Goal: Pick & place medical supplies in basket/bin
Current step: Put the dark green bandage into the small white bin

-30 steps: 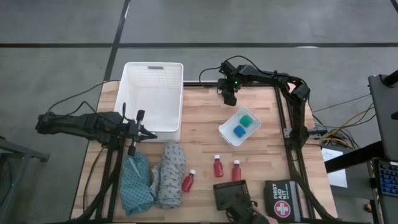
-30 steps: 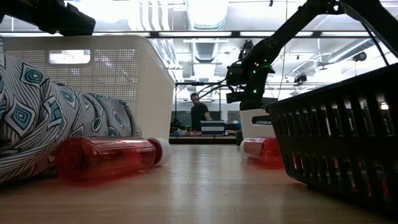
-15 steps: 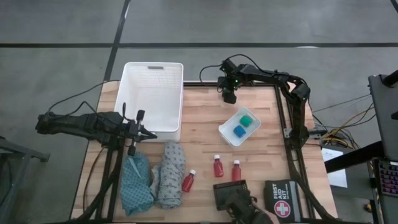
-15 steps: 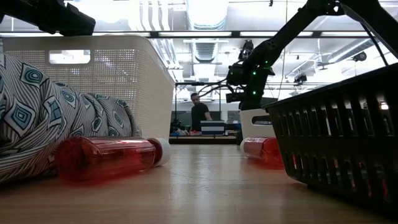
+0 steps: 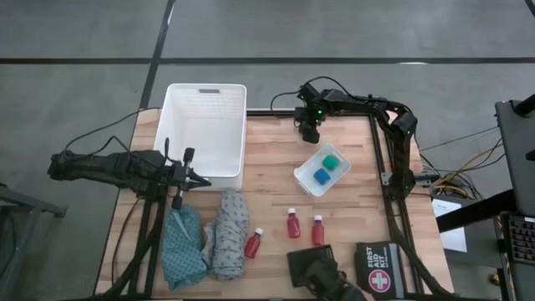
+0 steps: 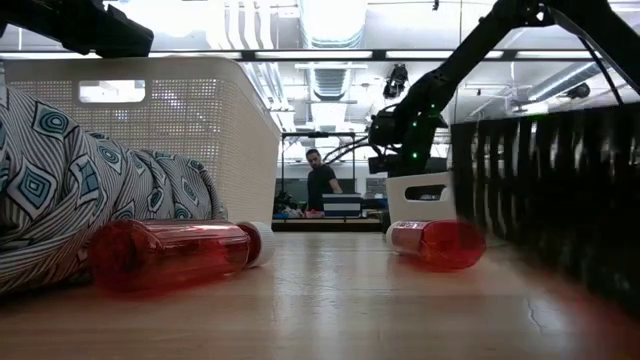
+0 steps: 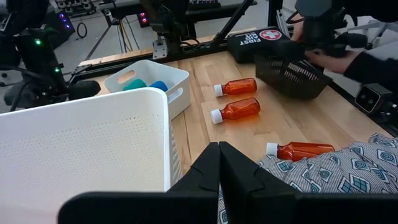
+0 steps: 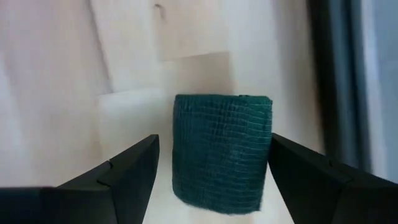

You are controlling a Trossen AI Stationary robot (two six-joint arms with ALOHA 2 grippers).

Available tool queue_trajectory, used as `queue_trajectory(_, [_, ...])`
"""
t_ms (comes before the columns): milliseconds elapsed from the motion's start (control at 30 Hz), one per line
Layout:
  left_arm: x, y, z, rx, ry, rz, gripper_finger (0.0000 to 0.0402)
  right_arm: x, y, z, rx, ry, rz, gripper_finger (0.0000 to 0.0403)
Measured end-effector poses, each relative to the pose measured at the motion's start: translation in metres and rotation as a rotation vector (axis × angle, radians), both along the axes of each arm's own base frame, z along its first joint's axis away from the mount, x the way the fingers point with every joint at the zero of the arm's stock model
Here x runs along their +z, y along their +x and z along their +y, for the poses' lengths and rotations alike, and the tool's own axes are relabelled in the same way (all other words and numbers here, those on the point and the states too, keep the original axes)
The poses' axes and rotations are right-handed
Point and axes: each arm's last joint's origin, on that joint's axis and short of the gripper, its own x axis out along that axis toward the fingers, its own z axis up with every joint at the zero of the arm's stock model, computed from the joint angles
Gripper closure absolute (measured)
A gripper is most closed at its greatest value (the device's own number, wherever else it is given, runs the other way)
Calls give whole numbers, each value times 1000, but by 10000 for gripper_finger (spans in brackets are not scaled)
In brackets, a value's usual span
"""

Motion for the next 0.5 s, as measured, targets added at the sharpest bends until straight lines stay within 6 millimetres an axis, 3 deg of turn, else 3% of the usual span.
queue_trajectory(133, [0, 0, 0, 0, 0, 0, 396, 1, 1, 5, 19, 113, -78, 117])
queue_trajectory(500, [0, 0, 0, 0, 0, 0, 396, -2, 0, 4, 15, 69, -41, 128])
